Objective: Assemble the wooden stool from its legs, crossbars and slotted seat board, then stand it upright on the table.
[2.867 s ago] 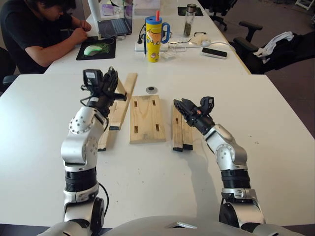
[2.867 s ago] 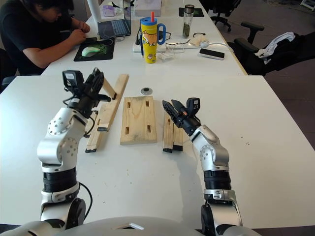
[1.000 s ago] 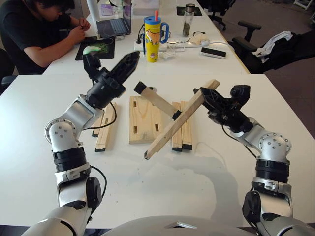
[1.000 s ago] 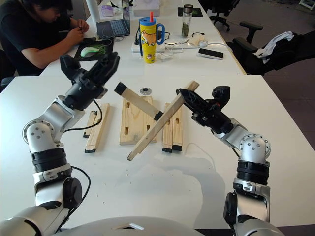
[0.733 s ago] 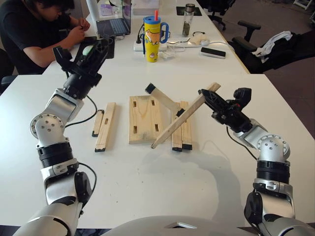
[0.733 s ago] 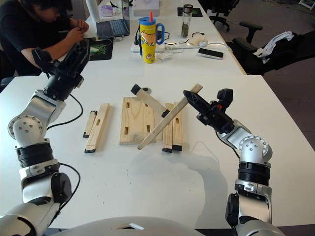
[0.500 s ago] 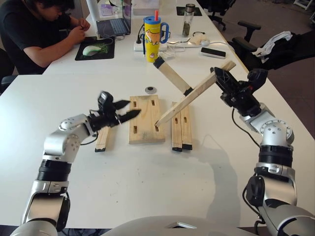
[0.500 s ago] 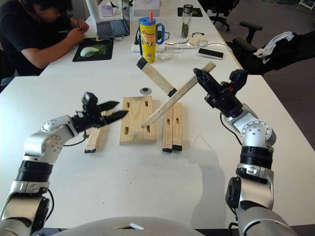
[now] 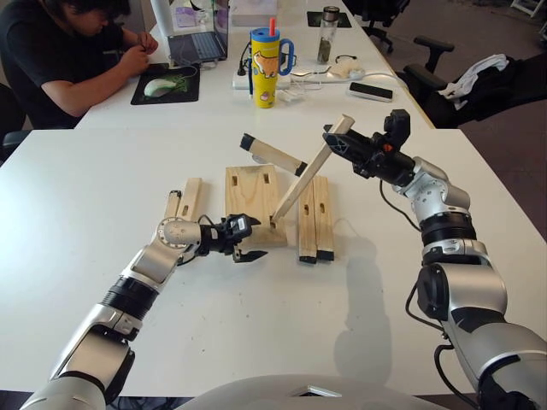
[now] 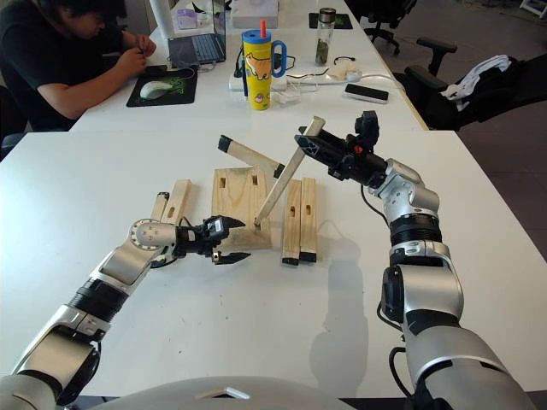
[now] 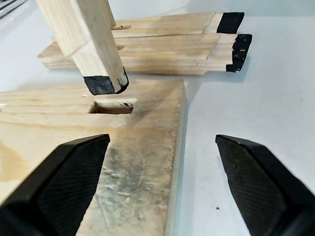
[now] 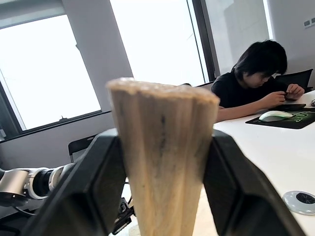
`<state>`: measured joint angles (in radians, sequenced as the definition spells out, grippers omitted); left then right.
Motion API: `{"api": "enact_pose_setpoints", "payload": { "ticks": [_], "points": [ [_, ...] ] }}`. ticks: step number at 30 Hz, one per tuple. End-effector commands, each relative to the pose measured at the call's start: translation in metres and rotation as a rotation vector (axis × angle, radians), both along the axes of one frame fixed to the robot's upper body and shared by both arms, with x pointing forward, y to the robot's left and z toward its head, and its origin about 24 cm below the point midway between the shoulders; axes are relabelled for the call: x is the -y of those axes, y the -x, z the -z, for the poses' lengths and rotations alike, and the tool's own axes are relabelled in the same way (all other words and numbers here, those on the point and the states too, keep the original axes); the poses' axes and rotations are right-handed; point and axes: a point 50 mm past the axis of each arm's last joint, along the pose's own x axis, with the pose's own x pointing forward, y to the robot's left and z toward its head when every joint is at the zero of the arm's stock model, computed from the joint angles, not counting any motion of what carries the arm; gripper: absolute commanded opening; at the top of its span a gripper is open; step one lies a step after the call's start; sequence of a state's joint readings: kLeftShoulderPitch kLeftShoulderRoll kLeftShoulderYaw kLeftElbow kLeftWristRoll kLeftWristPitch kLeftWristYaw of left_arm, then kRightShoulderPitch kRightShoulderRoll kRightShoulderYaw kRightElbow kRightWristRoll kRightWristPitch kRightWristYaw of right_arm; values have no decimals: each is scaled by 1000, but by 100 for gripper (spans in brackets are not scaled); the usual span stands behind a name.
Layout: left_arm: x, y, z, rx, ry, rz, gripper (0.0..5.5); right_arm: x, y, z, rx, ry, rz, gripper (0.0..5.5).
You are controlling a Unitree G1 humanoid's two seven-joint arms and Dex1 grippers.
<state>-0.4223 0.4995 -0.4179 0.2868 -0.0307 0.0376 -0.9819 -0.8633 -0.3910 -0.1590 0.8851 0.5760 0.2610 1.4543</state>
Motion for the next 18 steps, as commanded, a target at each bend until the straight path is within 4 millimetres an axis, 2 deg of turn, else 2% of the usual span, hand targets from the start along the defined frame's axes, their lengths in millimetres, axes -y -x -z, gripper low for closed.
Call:
{"api": "enact_pose_setpoints", "payload": {
  "ticks": [1,7,15,18],
  "points": [
    [-1,2,7,-42,-66,32,400,-9,-6,-14,53,18,-51,207],
    [-9,8,21,-109,-176,80,400,-19,-10,-17,90,90,-107,207],
    [-29,11,31,-185,-363,221,400,-41,-10,-21,184,369,-253,207],
    [-32,16,36,-205,-409,274,400,-50,-9,-23,204,421,-298,207]
  ]
}}
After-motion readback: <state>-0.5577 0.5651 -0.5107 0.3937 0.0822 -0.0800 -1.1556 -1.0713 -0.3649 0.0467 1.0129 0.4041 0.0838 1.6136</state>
